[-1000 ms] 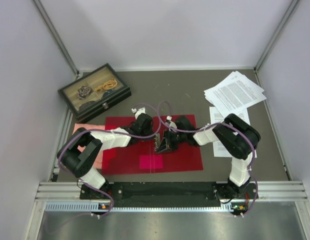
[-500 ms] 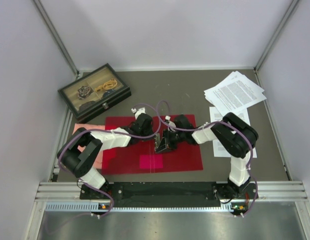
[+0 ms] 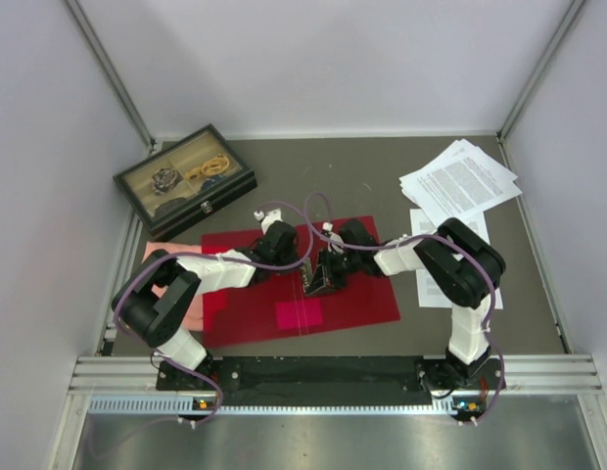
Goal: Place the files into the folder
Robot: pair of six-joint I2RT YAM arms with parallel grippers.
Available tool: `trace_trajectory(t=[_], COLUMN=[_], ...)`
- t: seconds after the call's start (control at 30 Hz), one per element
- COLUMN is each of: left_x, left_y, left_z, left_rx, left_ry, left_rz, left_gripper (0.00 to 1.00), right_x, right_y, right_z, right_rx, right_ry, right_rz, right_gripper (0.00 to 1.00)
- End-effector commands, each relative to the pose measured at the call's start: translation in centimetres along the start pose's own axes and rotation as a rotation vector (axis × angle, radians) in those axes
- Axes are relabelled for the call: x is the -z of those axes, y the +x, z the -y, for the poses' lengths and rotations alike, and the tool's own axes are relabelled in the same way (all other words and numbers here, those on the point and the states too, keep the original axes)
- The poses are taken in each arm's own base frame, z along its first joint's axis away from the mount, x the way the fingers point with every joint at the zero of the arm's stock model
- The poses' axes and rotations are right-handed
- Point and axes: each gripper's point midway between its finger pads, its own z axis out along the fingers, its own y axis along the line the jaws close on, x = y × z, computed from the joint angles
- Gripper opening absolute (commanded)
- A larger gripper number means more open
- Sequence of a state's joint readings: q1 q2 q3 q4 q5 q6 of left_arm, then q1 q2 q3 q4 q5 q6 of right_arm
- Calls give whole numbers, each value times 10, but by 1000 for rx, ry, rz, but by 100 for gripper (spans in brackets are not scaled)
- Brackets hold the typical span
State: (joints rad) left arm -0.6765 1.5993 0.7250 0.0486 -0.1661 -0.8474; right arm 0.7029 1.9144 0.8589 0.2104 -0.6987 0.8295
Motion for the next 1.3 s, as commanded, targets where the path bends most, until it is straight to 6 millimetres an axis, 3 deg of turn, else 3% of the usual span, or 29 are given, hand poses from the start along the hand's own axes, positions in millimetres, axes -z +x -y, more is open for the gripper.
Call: trace_trajectory(t=[0.0,0.5,0.8,1.0,1.07,1.13,1.17,1.23,1.27], left_x=[2,2,3,4,5,6,6,8,8], left_y=[37,39,42,45,47,48,49,54,55], left_z=[-41,-40,-39,-39,-38,-38,-38,-41,-42], left_rx=[-41,-32,-18,-7,-2,10,19,50,63], left_ry=[-125,-131,-132,-135,-128,-127,-127,-151,-157], left_rz=[-115,-126,-136,-144,-151,-157,-162,-182,-184], left_gripper=[0,0,0,0,0,0,0,0,0], right_x=[5,1,1,5,6,15,19,34,38], right_y=[-40,-50,-60,-64,-66,-71,-57,-50,-47], right_z=[11,13,8,14,19,31,34,25,19], right_rx=[49,48,69,78,85,93,129,180,165], right_ry=[63,63,70,127,169,303,380,381,346], right_rz=[131,126,130,137,135,162,135,185,201], right_gripper=[12,12,17,9,0,0,0,0,12])
